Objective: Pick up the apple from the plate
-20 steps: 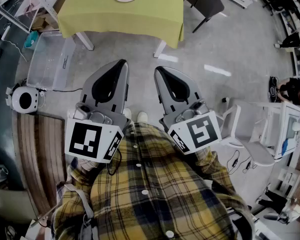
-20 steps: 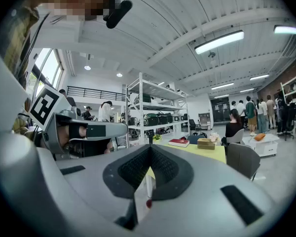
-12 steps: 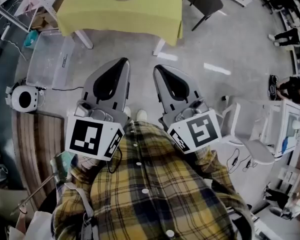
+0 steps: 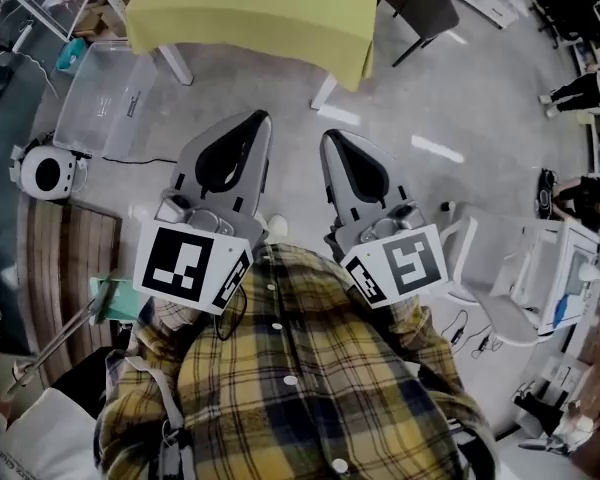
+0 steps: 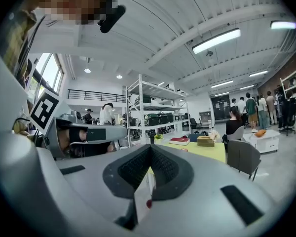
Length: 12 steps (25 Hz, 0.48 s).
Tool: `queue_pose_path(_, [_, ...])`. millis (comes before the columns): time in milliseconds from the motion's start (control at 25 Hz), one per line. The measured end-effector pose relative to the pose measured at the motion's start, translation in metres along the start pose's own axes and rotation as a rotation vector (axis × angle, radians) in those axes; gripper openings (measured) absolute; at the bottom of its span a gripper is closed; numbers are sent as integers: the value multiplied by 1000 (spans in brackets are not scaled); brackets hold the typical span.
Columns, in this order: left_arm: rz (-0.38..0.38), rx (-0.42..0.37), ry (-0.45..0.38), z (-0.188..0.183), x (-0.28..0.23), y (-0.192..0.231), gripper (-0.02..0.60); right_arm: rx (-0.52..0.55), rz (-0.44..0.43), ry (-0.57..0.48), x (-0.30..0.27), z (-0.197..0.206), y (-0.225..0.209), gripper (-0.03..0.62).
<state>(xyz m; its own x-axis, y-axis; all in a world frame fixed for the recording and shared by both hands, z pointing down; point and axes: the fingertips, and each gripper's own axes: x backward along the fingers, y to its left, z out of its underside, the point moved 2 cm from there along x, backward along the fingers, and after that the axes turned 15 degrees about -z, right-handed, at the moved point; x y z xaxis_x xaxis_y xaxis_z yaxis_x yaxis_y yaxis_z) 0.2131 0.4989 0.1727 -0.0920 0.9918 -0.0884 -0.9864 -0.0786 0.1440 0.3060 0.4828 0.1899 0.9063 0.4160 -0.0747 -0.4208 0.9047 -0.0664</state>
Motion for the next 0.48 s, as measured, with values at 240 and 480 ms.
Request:
queue_pose_path(240, [-10, 6, 9, 3, -9, 11, 5, -5, -15, 5, -13, 3, -4, -3])
queue_pose_path(480, [-5, 16, 10, 0, -37, 33, 5, -4, -12, 16, -44, 2, -22, -4])
